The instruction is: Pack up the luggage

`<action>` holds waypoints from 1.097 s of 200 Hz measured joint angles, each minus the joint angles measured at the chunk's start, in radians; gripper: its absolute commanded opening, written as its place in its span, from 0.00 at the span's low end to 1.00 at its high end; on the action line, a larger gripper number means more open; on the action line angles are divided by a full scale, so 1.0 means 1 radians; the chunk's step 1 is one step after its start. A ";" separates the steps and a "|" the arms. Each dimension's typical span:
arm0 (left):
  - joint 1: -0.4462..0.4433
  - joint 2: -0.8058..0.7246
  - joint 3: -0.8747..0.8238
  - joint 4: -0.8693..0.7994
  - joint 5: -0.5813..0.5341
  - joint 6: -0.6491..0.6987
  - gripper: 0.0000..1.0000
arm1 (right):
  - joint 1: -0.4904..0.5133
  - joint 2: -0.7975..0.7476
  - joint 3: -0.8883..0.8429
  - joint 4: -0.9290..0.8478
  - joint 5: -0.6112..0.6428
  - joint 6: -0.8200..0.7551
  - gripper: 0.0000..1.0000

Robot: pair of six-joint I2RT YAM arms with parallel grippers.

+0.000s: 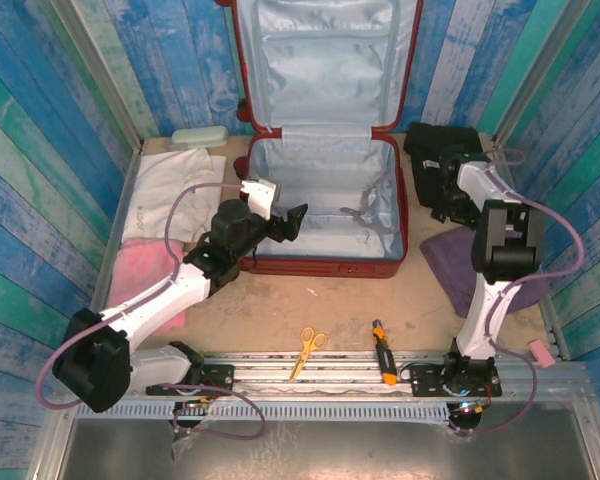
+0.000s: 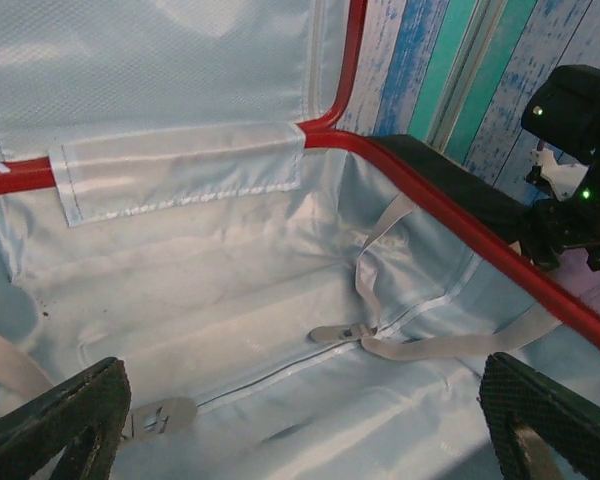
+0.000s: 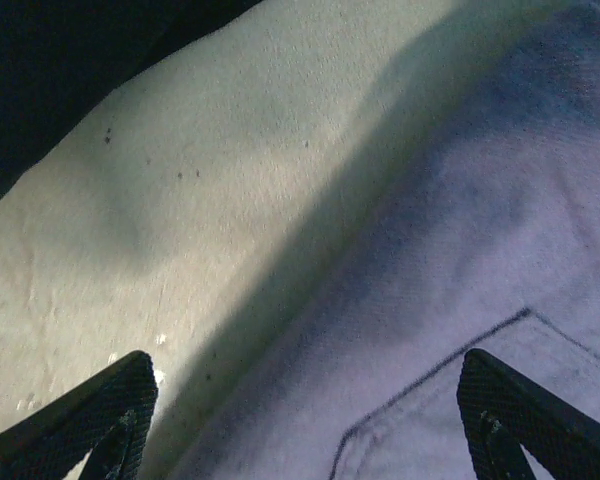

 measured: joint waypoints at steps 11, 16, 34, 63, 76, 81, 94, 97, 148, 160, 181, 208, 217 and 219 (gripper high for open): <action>0.000 0.000 -0.005 -0.005 -0.008 0.005 0.93 | -0.006 0.032 0.020 -0.005 0.015 0.008 0.80; 0.000 0.000 -0.006 -0.007 -0.010 0.008 0.93 | -0.008 0.043 0.026 -0.006 0.019 0.010 0.80; 0.000 0.000 -0.006 -0.007 -0.013 0.015 0.94 | -0.027 0.068 0.034 -0.011 0.039 0.016 0.80; 0.000 0.000 -0.006 -0.007 -0.013 0.018 0.94 | -0.061 0.074 0.026 -0.015 0.064 0.014 0.79; 0.000 0.000 -0.006 -0.007 -0.012 0.018 0.93 | -0.074 0.073 0.011 -0.003 0.069 0.009 0.75; 0.000 0.000 -0.006 -0.007 -0.012 0.018 0.94 | -0.078 0.069 0.004 0.006 0.068 0.006 0.73; 0.000 0.000 -0.003 -0.016 -0.012 0.016 0.94 | -0.084 0.062 -0.013 0.029 0.063 -0.004 0.66; 0.000 0.001 -0.002 -0.022 -0.011 0.014 0.94 | -0.085 0.060 -0.018 0.034 0.063 -0.009 0.65; -0.004 0.009 0.073 -0.096 0.024 -0.028 0.93 | -0.085 -0.007 -0.140 0.171 0.011 -0.070 0.30; -0.012 0.012 0.090 -0.099 0.050 -0.047 0.93 | -0.085 -0.026 -0.172 0.203 0.002 -0.092 0.18; -0.056 0.031 0.136 -0.105 0.076 -0.066 0.93 | -0.087 -0.077 -0.235 0.249 -0.016 -0.117 0.05; -0.174 0.124 0.260 -0.137 0.081 -0.062 0.93 | -0.093 -0.187 -0.365 0.314 -0.113 -0.161 0.01; -0.215 0.168 0.313 -0.154 0.079 -0.057 0.93 | -0.093 -0.225 -0.406 0.323 -0.154 -0.179 0.01; -0.224 0.180 0.323 -0.158 0.078 -0.056 0.93 | -0.093 -0.240 -0.418 0.326 -0.168 -0.183 0.01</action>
